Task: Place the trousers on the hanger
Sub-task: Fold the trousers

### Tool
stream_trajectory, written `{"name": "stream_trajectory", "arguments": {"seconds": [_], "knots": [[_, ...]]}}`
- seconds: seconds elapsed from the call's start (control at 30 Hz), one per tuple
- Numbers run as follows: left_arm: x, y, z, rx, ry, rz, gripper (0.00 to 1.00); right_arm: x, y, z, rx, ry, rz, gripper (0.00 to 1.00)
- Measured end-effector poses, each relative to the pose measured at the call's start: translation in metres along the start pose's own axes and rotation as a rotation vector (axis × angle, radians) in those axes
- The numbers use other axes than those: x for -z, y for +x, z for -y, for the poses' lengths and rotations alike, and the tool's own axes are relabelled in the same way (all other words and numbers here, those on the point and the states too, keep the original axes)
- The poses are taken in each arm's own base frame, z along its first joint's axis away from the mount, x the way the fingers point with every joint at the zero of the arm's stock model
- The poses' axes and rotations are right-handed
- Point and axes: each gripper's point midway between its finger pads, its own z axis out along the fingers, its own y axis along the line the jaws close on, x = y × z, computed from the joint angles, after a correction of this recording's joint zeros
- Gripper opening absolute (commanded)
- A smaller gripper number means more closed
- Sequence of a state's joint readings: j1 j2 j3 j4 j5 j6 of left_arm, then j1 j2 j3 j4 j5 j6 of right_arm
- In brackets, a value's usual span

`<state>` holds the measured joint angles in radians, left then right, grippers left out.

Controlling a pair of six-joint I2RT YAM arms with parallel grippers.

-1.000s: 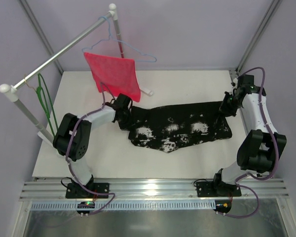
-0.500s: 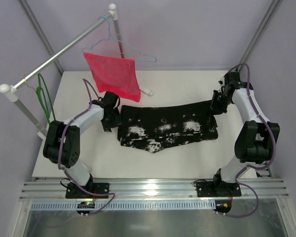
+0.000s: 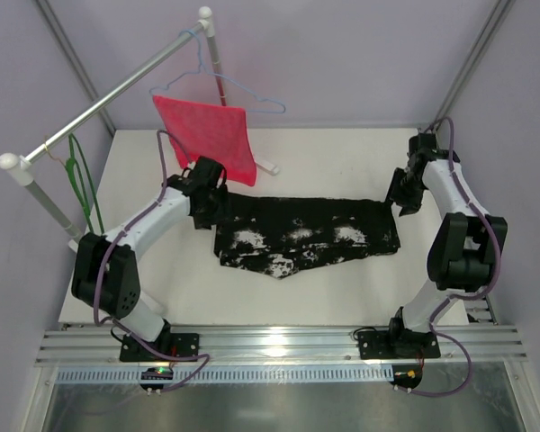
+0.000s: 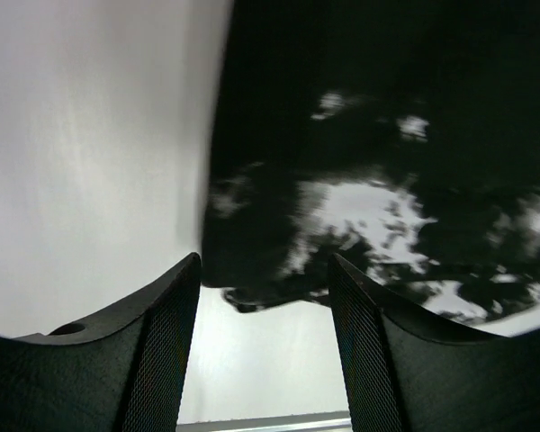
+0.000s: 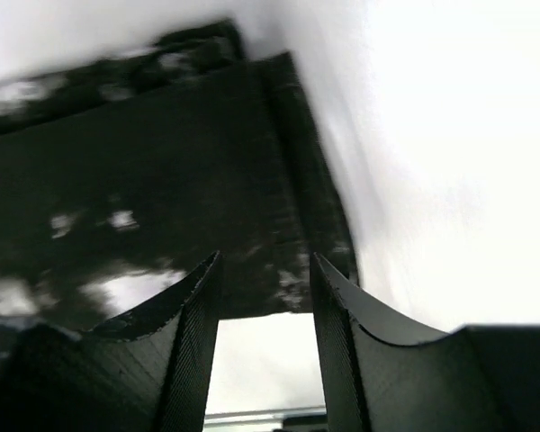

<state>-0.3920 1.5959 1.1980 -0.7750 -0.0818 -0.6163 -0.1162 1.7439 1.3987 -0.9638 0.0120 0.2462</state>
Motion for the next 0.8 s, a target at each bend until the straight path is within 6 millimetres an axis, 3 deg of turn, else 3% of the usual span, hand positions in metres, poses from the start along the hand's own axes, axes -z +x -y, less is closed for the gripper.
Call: {"name": "stream_trajectory", "arguments": {"seconds": [0.13,0.23,0.3,0.4,0.5,0.63,0.73,0.8], "knots": [[0.013,0.003,0.046,-0.062,0.149,0.020,0.58,0.023,-0.007,-0.038,0.003,-0.197,0.111,0.41],[0.006,0.020,0.061,-0.078,0.212,-0.021,0.56,0.012,0.011,-0.052,-0.005,-0.290,0.102,0.39],[-0.008,0.035,0.055,-0.062,0.203,-0.055,0.56,-0.012,0.030,-0.051,-0.028,-0.308,0.041,0.39],[-0.033,0.064,0.026,-0.034,0.097,-0.130,0.56,-0.046,0.056,-0.041,-0.068,-0.286,-0.062,0.38],[-0.048,0.079,0.006,-0.021,0.001,-0.169,0.55,-0.053,0.062,-0.040,-0.084,-0.288,-0.090,0.38],[-0.041,0.069,0.004,-0.017,-0.033,-0.149,0.56,-0.034,0.058,-0.058,-0.017,-0.315,-0.024,0.38],[-0.017,0.048,0.014,-0.024,-0.017,-0.100,0.59,-0.003,0.061,-0.106,0.103,-0.452,0.052,0.38],[0.013,0.017,0.035,-0.036,0.049,-0.007,0.62,0.016,0.068,-0.141,0.185,-0.576,0.102,0.39]]}}
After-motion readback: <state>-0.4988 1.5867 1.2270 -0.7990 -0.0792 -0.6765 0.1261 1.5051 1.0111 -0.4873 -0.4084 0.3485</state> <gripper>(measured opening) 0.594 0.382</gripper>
